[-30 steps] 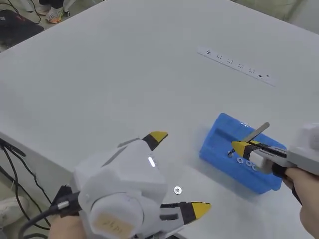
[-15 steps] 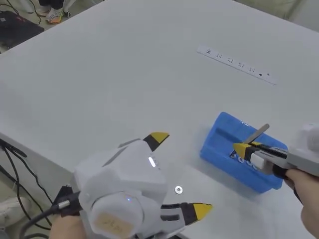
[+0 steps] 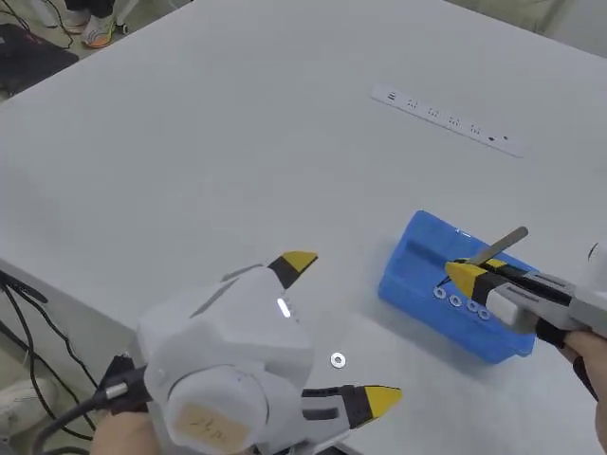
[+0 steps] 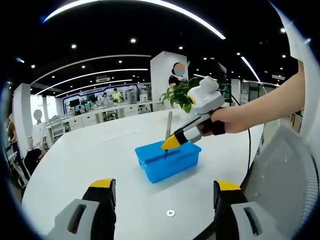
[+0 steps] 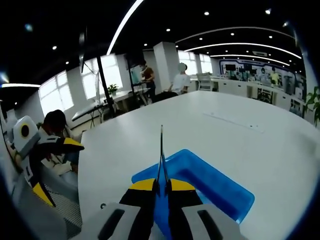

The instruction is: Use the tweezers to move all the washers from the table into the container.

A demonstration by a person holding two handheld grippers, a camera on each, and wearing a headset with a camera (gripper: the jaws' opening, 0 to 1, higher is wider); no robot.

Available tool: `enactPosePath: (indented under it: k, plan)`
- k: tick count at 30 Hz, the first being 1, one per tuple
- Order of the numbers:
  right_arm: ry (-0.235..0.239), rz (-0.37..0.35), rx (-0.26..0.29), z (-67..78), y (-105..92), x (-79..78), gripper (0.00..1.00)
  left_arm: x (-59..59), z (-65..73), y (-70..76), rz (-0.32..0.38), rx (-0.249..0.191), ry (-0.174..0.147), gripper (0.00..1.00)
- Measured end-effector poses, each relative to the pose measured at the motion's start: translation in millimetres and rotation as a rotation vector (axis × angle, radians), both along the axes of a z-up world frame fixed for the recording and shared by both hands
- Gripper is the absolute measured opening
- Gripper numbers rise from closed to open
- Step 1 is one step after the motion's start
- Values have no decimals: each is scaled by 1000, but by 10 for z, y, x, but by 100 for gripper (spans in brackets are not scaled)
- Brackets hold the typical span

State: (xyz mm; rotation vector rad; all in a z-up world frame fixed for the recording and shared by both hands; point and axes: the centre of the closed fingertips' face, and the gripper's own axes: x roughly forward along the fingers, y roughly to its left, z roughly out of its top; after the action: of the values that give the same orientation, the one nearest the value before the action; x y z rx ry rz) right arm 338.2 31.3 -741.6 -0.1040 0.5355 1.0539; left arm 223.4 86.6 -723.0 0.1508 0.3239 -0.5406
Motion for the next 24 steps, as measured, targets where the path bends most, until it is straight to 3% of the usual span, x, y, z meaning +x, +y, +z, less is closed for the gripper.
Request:
enactPosePath:
  k: [5,10,22,24]
  plan:
    - [-25,73,58,128,132,-184,5,1,-1,2,0,1,0,81]
    - [-45,167,47,125,299,-409,5,4,-1,4,1,1,0,81]
    - [71,316,16,-163,541,-788,5,1,-1,3,3,2,-1,81]
    - [72,329,9,-208,564,-825,5,2,1,0,3,2,-3,81]
